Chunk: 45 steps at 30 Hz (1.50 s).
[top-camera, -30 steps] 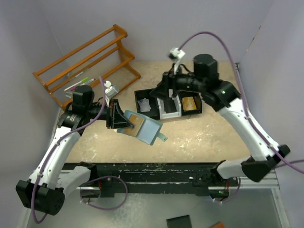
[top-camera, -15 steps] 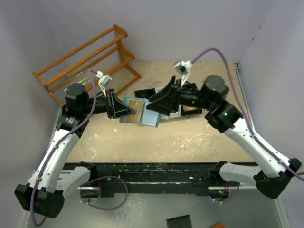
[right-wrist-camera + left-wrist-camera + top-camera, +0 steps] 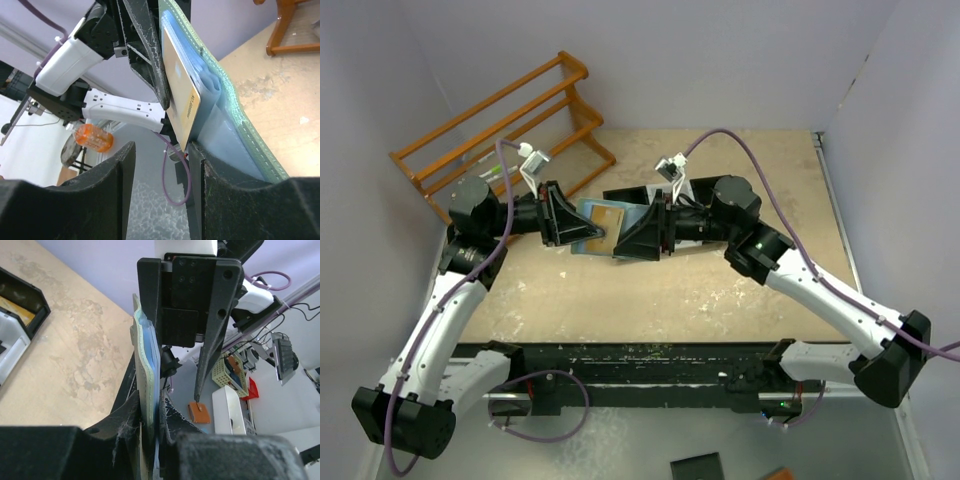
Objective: Take the credit cards out of the card holder
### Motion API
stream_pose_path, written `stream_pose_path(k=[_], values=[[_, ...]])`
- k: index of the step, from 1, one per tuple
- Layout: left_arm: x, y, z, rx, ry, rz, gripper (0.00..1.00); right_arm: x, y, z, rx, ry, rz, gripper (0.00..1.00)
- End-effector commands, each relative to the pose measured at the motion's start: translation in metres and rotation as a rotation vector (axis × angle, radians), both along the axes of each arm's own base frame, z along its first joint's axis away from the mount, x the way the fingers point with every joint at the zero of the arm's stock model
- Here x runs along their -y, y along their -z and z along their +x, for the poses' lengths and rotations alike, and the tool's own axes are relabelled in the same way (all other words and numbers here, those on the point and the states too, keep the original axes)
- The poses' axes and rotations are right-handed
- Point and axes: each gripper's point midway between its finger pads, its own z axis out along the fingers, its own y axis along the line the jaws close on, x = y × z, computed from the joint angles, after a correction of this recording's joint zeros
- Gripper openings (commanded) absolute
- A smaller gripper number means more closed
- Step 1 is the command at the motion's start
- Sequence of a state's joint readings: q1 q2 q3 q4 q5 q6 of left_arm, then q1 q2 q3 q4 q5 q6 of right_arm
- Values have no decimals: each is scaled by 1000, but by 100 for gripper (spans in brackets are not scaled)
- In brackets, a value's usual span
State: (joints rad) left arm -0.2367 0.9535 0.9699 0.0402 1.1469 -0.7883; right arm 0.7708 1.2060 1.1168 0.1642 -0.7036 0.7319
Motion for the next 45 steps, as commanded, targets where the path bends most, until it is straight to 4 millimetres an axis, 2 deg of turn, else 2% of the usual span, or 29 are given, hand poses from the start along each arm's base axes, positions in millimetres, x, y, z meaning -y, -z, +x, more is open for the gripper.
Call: stream_pose_path(k=[1, 11, 23, 27, 29, 32, 35, 38, 42, 45], values=[[0, -23, -26, 61, 118, -60, 0, 0, -18, -4, 38, -10, 89, 48], [-1, -29, -35, 66, 140, -67, 0, -3, -46, 2, 24, 9, 247, 25], [-2, -25, -41, 50, 149, -68, 1, -6, -68, 34, -26, 160, 347, 24], [-3, -26, -44, 61, 149, -67, 2, -8, -67, 45, -28, 208, 335, 24], [-4, -25, -46, 66, 148, -63, 3, -6, -73, 53, -8, 253, 340, 21], [-4, -24, -46, 67, 145, -60, 7, -7, -72, 57, -5, 275, 315, 11], [-4, -25, -46, 65, 148, -59, 16, -4, -69, 57, 4, 286, 302, 0], [-4, -24, -47, 62, 153, -57, 24, -2, -67, 54, 15, 282, 305, 0], [-4, -27, -50, 57, 168, -62, 28, 0, -59, 42, -11, 238, 300, 0], [-5, -29, -53, 52, 184, -66, 30, 3, -54, 41, -13, 244, 291, 0]])
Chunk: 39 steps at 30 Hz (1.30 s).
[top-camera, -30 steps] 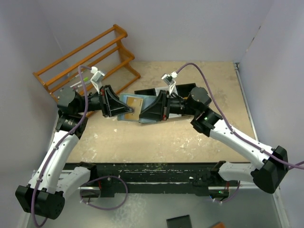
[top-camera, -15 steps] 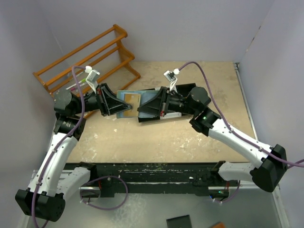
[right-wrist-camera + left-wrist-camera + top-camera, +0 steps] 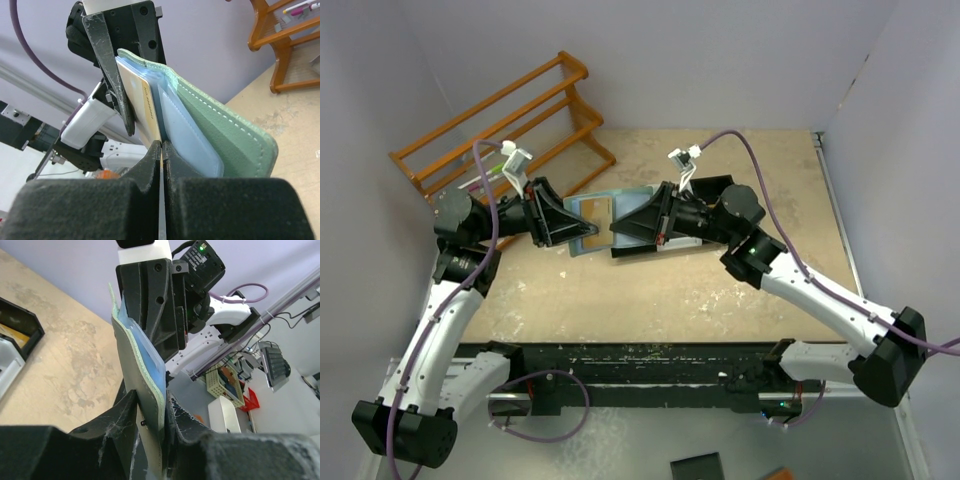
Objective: Take the credit cards out of the card holder
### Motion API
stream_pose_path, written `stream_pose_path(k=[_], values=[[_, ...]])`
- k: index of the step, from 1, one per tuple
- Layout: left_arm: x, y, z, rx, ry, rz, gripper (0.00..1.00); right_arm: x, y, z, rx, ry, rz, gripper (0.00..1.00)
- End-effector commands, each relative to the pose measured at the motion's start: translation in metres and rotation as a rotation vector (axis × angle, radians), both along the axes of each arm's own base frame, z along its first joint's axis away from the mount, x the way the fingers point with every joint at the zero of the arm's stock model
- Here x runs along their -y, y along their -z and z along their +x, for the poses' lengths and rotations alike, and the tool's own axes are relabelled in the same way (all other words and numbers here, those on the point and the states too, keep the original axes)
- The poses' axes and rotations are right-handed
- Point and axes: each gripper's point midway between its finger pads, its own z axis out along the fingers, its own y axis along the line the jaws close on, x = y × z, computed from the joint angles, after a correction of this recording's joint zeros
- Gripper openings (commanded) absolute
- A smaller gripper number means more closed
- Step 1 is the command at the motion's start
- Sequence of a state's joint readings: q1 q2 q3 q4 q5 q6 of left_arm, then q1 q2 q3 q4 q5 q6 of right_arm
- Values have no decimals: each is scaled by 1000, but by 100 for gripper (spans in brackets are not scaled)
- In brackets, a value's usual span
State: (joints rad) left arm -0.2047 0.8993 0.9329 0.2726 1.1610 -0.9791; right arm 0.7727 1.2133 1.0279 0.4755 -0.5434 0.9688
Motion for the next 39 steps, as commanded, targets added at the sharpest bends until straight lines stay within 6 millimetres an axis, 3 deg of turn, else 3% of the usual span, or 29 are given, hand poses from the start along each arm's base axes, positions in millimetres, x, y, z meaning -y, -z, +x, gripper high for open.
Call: stream_pose_path(k=[1, 5, 6, 14, 21, 26, 29, 31, 33, 36, 39], values=[[3, 0, -42, 5, 194, 26, 31, 10, -25, 14, 68, 107, 81, 0], [2, -1, -46, 5, 216, 19, 33, 12, -25, 10, 74, 98, 78, 0], [2, -1, -46, 6, 216, 18, 32, 11, -15, 10, 59, 98, 60, 0], [2, -3, -45, 15, 211, 11, 15, 18, -5, 8, 48, 109, 43, 0], [2, -6, -48, 20, 215, 9, 18, 25, 4, 9, 37, 127, 30, 0], [1, -7, -49, 18, 220, 12, 30, 28, 9, 10, 31, 136, 18, 0], [2, -6, -48, 18, 220, 11, 31, 26, 8, 8, 28, 121, 22, 0], [2, -6, -47, 17, 216, 8, 23, 21, 9, 8, 17, 93, 16, 17], [2, -7, -47, 22, 213, 5, 12, 16, 6, 5, 11, 54, 37, 28], [2, -8, -47, 28, 209, 1, 0, 13, 0, 1, 15, 15, 81, 33], [2, -9, -47, 28, 203, 1, 0, 13, -6, -9, 27, -43, 126, 35]])
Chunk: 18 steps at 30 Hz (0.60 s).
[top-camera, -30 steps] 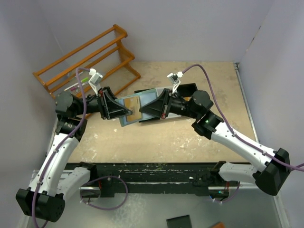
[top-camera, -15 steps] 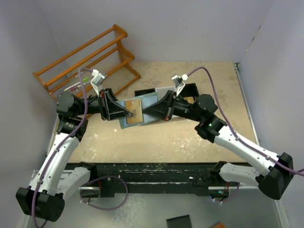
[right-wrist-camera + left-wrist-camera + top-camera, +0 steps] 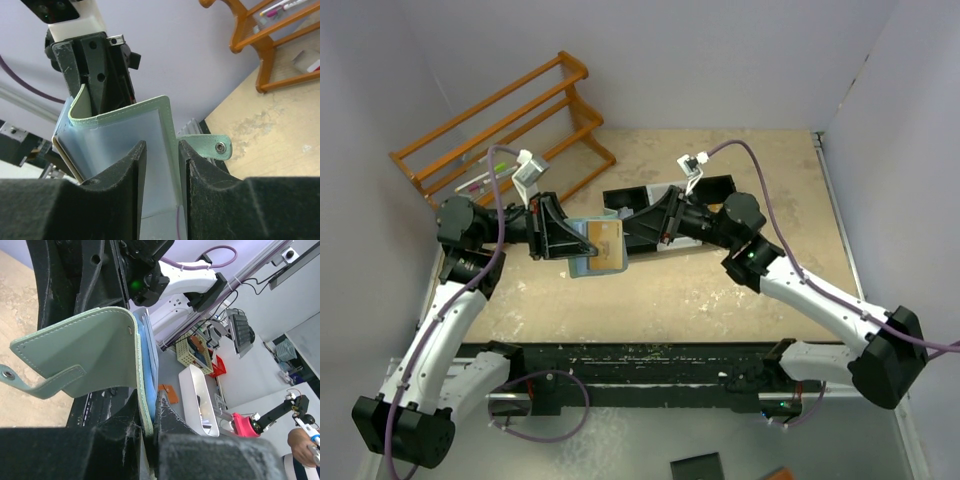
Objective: Take the credit cards out of the card holder
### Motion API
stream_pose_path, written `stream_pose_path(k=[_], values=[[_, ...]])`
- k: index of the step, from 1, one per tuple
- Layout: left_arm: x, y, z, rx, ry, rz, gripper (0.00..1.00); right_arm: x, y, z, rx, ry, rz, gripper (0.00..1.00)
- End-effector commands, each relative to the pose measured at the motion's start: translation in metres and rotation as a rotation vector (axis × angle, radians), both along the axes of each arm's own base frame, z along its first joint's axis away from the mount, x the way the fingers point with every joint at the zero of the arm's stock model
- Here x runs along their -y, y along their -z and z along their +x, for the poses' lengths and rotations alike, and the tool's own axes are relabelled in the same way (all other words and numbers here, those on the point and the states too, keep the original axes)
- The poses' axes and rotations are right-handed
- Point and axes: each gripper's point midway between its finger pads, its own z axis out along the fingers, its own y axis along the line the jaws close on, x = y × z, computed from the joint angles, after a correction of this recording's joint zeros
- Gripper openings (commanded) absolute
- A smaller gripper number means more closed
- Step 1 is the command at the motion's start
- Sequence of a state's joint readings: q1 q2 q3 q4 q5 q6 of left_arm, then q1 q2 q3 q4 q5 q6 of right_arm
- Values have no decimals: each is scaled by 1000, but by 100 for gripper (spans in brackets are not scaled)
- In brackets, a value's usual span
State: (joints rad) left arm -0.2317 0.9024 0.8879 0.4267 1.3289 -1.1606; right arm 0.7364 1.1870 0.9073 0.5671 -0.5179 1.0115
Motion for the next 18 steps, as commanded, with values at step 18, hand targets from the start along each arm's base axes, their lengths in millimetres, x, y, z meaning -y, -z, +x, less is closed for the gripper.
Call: stream_pose_path(k=[18], values=[[1, -10, 6, 90, -76, 9, 0, 51, -62, -34, 289, 27, -121, 53]])
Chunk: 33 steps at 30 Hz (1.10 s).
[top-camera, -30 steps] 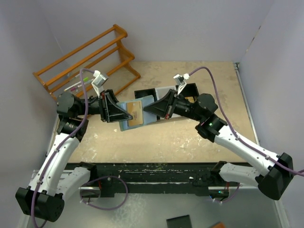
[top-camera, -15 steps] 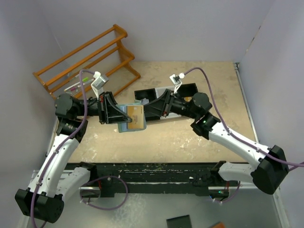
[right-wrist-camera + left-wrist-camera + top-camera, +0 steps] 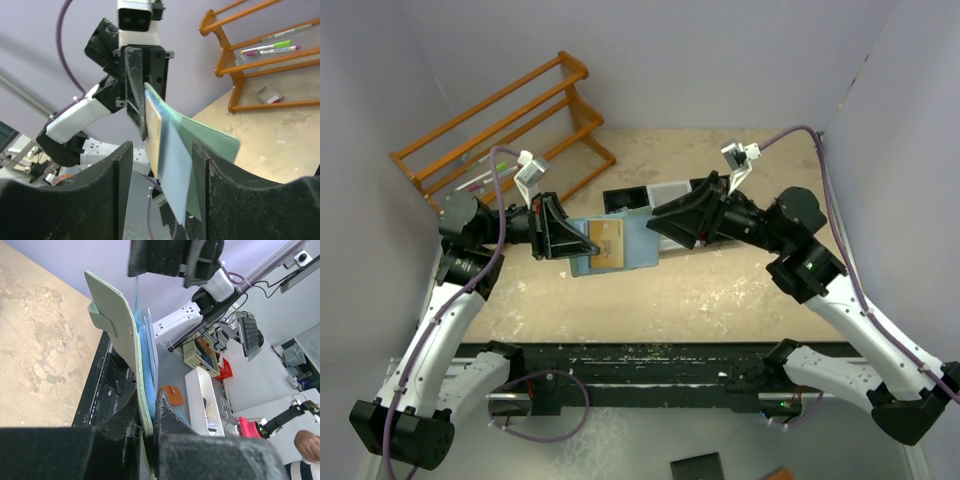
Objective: Take the credit cards out of the card holder
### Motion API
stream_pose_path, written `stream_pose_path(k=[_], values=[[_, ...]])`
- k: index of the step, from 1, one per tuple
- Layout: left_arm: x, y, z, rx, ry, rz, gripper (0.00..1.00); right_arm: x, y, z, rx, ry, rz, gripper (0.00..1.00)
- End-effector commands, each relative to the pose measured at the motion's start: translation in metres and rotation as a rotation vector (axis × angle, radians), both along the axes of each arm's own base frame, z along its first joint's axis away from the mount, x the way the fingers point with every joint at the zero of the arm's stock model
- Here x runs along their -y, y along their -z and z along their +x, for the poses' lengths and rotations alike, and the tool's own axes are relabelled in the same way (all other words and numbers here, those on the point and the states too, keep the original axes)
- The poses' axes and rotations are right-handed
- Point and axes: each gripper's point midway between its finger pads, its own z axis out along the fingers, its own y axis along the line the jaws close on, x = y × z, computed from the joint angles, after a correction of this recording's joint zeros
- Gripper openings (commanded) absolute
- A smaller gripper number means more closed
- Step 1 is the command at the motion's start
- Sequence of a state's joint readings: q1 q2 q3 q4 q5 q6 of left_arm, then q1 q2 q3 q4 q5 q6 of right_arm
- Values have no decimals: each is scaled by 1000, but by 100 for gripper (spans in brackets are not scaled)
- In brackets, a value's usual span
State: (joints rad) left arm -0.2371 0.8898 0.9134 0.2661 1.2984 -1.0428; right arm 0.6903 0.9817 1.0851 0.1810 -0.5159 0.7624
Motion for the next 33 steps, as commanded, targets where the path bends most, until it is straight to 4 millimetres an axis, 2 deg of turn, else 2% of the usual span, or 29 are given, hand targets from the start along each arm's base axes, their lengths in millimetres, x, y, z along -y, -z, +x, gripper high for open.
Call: stream_pose_path(k=[1, 2, 4, 9, 11, 13, 14, 19, 21, 23, 26, 33], values=[[0, -14, 2, 95, -42, -8, 0, -2, -2, -10, 64, -69, -38, 53], [0, -14, 2, 96, -42, -8, 0, -5, -8, -11, 83, -82, -13, 53], [0, -14, 4, 95, -46, -6, 0, -11, -8, -19, 79, -160, 9, 51], [0, -13, 6, 95, -61, 3, 0, -16, 0, -20, 36, -188, 41, 47], [0, -11, 7, 93, -67, 9, 0, -13, 15, -11, -7, -132, -34, 47], [0, -12, 6, 96, -64, 10, 0, -6, 12, -7, 4, -78, -56, 48], [0, -13, 6, 97, -63, 10, 0, 1, 8, -3, 35, -32, -91, 52], [-1, -14, 4, 100, -55, 10, 0, 47, 1, 31, 97, 285, -305, 59], [-1, -14, 4, 101, -56, 10, 0, 55, -7, 30, 113, 318, -304, 59], [0, -15, 6, 102, -62, 9, 0, 51, -14, 22, 125, 282, -262, 58], [0, -16, 6, 101, -63, 5, 0, 42, -15, 20, 133, 236, -242, 55], [0, -18, 8, 104, -67, 5, 0, 8, -21, -12, 100, -28, -59, 55]])
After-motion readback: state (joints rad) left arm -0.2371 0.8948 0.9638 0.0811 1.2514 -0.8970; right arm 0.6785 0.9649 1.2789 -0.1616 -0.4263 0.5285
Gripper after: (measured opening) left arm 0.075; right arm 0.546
